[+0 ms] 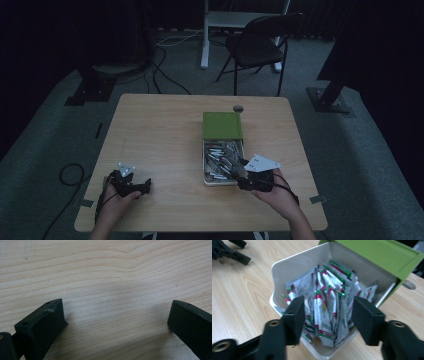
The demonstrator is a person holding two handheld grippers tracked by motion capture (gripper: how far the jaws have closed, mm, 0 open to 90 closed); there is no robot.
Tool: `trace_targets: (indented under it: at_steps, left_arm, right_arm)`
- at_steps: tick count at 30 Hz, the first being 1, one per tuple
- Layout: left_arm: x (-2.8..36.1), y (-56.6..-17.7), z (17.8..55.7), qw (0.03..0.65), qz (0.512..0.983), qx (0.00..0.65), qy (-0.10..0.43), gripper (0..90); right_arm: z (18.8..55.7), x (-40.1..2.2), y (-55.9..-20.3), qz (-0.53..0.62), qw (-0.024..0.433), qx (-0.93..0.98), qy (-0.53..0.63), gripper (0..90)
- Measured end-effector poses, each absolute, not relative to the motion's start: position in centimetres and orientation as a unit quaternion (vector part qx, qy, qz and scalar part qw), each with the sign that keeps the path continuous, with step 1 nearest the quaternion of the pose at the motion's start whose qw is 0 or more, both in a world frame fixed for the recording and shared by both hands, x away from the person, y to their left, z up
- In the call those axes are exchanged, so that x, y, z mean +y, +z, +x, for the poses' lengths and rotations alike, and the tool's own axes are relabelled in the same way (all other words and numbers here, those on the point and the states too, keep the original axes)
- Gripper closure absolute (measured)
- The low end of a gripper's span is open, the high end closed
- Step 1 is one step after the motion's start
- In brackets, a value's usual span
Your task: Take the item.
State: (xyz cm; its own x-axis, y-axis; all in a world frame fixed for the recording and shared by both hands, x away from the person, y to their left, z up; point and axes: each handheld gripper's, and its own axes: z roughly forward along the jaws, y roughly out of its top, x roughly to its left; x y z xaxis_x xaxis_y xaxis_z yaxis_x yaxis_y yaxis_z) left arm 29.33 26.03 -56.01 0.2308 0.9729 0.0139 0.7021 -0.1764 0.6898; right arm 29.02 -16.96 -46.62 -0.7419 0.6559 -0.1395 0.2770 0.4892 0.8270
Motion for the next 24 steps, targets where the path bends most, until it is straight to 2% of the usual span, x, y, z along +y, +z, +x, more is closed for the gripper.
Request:
trace_targets:
  at_steps: [2, 3, 4, 5, 24]
  left_arm:
    - [26.0, -56.0, 29.3, 0.288, 0.73, 0.574, 0.236, 1.7]
    - [26.0, -56.0, 29.3, 0.288, 0.73, 0.574, 0.236, 1.7]
    - [26.0, -56.0, 29.3, 0.288, 0.73, 0.574, 0.236, 1.7]
    - [26.0, -56.0, 29.3, 0.287, 0.73, 0.574, 0.236, 1.7]
    - [26.0, -56.0, 29.3, 0.288, 0.729, 0.574, 0.236, 1.7]
  right_arm:
    - [29.0, -16.7, -46.8, 0.278, 0.227, 0.836, 0.414, 52.3]
    - [29.1, -16.4, -47.2, 0.272, 0.213, 0.842, 0.415, 59.1]
    - [29.1, -16.4, -47.2, 0.272, 0.213, 0.842, 0.415, 59.1]
    - [29.3, -16.2, -47.6, 0.274, 0.211, 0.845, 0.408, 63.0]
    - [30.4, -14.3, -49.3, 0.299, 0.221, 0.849, 0.376, 75.5]
